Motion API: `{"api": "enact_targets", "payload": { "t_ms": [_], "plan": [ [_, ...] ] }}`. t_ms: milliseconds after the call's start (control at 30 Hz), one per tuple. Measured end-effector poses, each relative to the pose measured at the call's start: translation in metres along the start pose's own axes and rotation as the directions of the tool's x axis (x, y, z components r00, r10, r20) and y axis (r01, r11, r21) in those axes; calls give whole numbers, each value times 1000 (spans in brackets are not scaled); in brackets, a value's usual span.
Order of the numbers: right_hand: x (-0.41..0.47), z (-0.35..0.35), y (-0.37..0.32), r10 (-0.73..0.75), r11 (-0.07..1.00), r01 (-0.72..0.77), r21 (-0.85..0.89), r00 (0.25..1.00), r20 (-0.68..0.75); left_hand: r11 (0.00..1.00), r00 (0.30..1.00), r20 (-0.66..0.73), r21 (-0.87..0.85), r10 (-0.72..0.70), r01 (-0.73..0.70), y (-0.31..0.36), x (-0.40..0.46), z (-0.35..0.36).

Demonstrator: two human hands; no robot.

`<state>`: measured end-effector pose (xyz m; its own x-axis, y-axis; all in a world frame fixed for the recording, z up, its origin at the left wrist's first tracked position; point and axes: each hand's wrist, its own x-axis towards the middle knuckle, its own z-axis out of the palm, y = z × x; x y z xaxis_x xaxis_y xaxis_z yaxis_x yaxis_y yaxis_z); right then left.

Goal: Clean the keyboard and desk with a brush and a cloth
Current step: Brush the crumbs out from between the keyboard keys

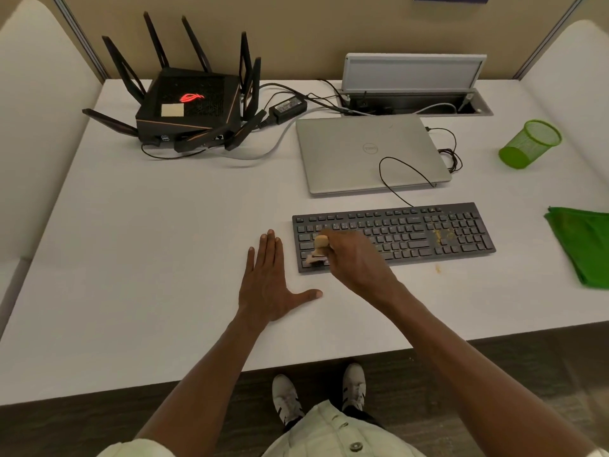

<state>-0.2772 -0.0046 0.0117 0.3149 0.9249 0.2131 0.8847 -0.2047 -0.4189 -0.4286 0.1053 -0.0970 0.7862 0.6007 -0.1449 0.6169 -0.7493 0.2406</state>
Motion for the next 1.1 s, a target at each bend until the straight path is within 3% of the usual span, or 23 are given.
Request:
{"api": "enact_targets", "payload": {
  "t_ms": [233,400,567,1100],
  "plan": [
    [12,4,-9,-28,995,24,95,999,37,1000,1000,-1,-13,-5,5,0,1,0],
    [7,-2,-2,-35,997,38,-65,998,50,1000,1000,9,-6,-3,3,1,-1,-1],
    [10,-6,-8,-60,997,59,-51,998,-11,1000,1000,6,-3,-6,6,1,1,0],
    [-7,-7,-3,-147,987,133,86,972,184,1000,1000,-13,-25,4,-4,-1,1,1]
  ]
}}
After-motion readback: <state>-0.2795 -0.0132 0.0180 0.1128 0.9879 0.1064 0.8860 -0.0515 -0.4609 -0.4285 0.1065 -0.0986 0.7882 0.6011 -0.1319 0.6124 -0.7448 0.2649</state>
